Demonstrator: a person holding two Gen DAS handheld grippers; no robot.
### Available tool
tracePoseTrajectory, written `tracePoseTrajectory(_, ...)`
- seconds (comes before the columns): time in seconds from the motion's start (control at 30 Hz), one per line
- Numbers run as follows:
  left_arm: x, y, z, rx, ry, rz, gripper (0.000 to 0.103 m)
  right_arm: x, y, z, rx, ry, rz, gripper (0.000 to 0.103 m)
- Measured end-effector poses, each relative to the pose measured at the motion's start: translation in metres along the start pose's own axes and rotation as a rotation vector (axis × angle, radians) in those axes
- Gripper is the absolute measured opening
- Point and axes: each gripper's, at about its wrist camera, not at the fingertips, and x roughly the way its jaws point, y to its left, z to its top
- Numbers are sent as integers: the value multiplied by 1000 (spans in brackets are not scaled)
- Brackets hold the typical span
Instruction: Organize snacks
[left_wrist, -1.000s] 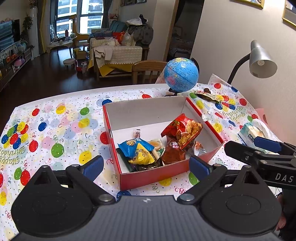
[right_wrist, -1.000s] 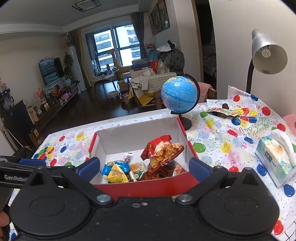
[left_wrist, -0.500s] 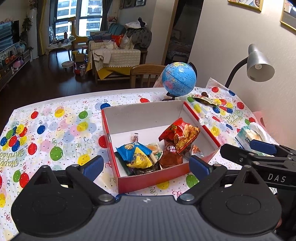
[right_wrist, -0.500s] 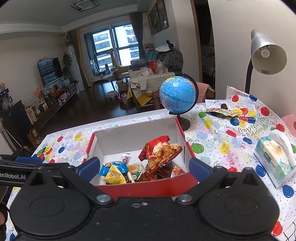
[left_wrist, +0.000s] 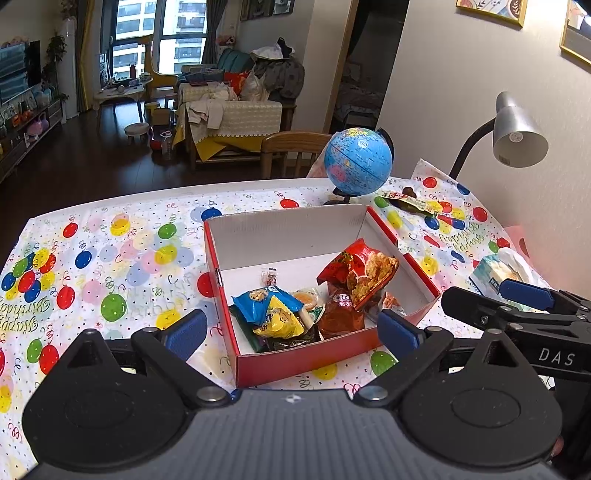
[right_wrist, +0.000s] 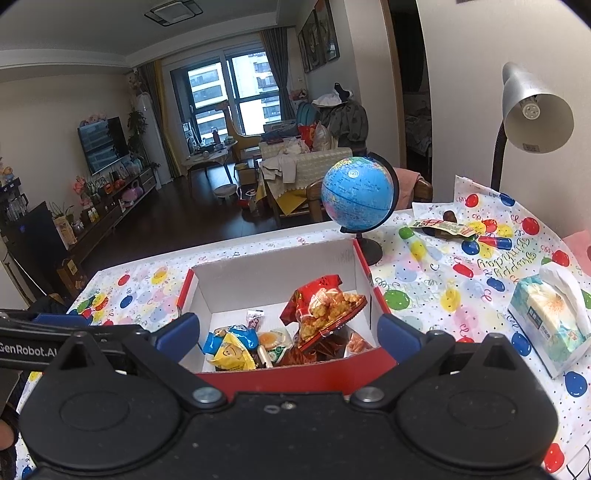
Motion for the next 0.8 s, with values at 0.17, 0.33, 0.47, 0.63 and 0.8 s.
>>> tracePoseTrajectory(0.17,0,0,0,2,0,0,99,0,0,0,3,1,2,103)
tracePoseTrajectory(0.33,-1,-3,-1,5,1,-3,99,-1,0,0,3,2,1,103)
tracePoseTrajectory(0.47,-1,-3,-1,3,1,-2,99,-1,-1,0,6,4,1,103)
tracePoseTrajectory(0.63,0,-5,-4,0,7,0,99,-1,-1,-2,6,6,5,103)
tracePoseTrajectory(0.8,0,-5,-7,-3,12,4,99,0,-2,-7,12,10,10,103)
